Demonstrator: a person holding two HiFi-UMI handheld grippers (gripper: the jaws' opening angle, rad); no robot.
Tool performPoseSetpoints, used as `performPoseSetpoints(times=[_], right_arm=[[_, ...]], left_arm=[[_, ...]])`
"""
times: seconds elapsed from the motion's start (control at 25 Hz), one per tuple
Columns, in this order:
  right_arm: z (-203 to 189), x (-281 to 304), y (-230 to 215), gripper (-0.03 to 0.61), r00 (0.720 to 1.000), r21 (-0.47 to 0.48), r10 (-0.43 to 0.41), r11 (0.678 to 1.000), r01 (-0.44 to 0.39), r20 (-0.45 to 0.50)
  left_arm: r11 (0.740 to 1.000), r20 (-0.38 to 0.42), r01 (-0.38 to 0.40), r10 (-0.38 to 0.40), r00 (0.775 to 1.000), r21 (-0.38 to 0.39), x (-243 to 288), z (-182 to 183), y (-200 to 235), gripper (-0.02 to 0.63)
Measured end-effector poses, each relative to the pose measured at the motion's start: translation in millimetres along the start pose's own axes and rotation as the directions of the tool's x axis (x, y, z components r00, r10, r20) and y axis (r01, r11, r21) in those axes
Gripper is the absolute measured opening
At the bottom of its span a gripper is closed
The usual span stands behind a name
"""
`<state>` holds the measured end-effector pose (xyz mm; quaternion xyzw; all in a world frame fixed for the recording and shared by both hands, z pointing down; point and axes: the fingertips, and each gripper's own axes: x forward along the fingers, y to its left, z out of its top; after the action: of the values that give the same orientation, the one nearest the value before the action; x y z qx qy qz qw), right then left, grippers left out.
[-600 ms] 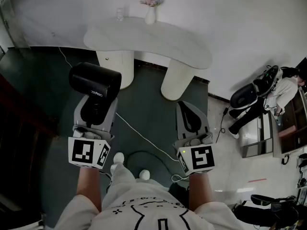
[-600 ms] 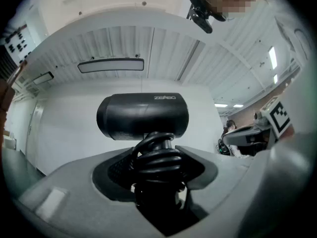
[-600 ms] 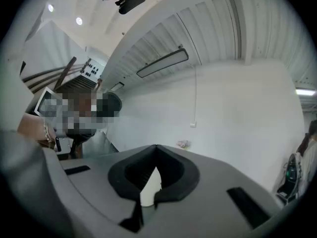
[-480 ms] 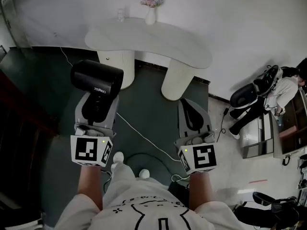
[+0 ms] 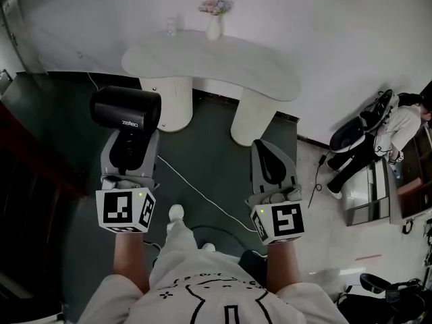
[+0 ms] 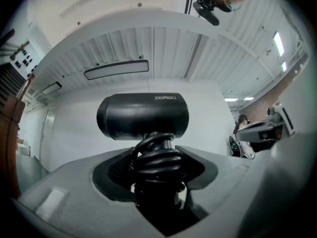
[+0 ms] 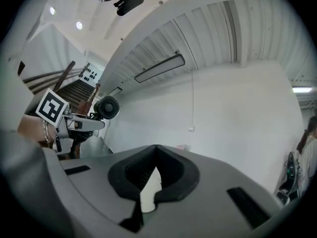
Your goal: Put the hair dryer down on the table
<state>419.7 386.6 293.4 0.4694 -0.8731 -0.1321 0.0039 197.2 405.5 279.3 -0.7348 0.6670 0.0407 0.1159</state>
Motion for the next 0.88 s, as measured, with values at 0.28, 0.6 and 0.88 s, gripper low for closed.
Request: performPoseSetpoints(times=[0.28, 0.6, 0.88], right_arm=[[-5, 69, 12, -0.003, 1.0, 0.006, 0.008, 1.0, -0.008, -0.012], [-7, 181, 40, -0.003, 0.997, -0.011, 0.073, 0.997, -0.073, -0.014], [-12, 266, 52, -0.003, 0.995, -0.021, 0.092, 0.995, -0.093, -0.04]], left_arm=[[1.0, -0.003, -0.009, 0.009, 1.0, 0.003, 38, -17, 54, 0.252], [1.0, -0.034, -0.029, 0.029, 0.999, -0.006, 100, -44, 137, 0.252], [0.999, -0.059, -0.037, 0.036, 0.998, -0.03, 155, -64, 199, 0.25]])
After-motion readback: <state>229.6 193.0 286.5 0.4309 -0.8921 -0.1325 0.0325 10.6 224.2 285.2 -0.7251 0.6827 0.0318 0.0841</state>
